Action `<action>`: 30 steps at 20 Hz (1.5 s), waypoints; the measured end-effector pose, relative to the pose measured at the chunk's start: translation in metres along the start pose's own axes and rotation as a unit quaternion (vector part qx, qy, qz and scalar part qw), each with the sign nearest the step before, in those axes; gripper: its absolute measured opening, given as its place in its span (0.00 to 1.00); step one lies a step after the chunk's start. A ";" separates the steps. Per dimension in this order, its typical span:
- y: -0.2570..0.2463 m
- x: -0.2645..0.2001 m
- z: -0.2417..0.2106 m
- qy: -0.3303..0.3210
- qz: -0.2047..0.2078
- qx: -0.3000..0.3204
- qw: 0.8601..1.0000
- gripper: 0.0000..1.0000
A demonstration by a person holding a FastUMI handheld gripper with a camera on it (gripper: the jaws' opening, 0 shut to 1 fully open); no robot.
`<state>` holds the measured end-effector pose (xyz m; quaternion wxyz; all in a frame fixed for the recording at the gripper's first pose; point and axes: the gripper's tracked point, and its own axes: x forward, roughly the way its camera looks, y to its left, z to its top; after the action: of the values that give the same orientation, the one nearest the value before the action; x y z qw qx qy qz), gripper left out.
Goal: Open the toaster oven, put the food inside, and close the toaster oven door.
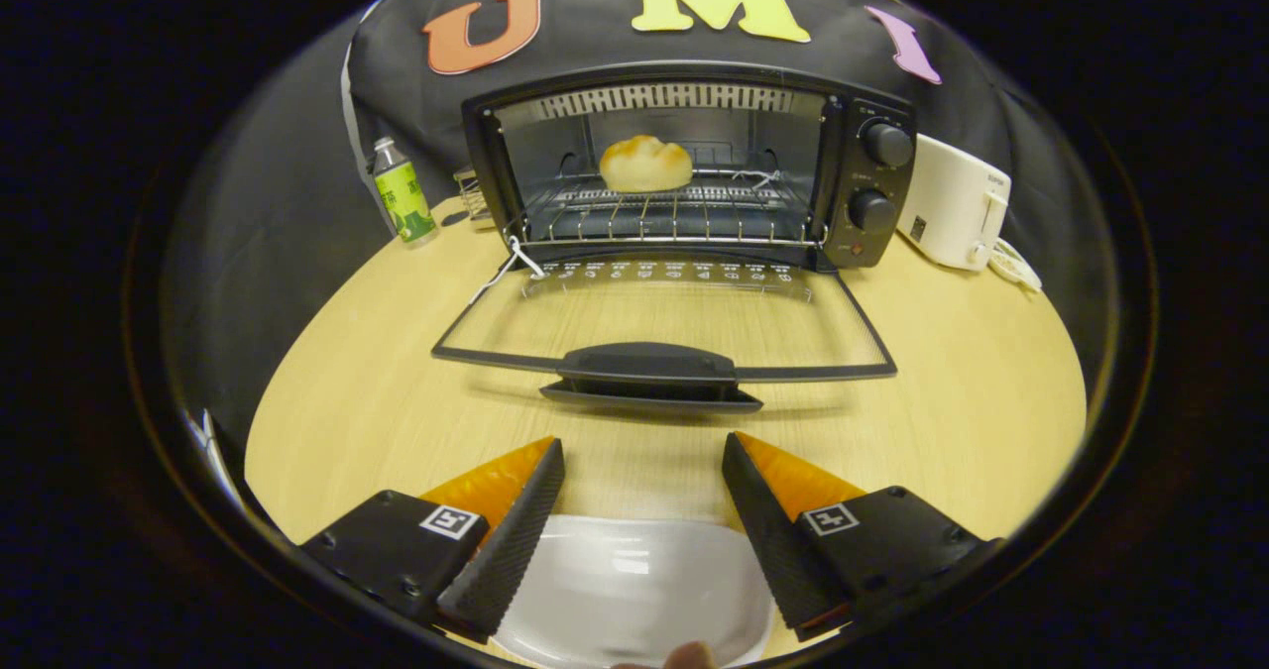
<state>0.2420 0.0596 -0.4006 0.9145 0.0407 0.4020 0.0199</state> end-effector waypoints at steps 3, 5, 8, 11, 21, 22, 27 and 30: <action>-0.002 0.005 0.005 -0.002 -0.016 0.003 1.000 1.00; -0.003 0.004 0.007 -0.003 -0.017 0.008 1.000 1.00; -0.002 -0.007 0.019 -0.016 -0.010 0.031 0.999 1.00; 0.001 -0.020 0.034 -0.030 0.000 0.041 0.999 1.00; 0.003 -0.043 0.096 -0.125 -0.023 -0.008 0.992 1.00; 0.002 -0.043 0.105 -0.137 -0.027 -0.018 0.990 1.00; -0.004 -0.046 0.157 -0.190 -0.043 -0.037 0.980 1.00; -0.012 -0.037 0.185 -0.212 -0.043 -0.021 0.976 1.00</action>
<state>0.3537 0.0347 -0.2498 0.9796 0.0073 0.1998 -0.0198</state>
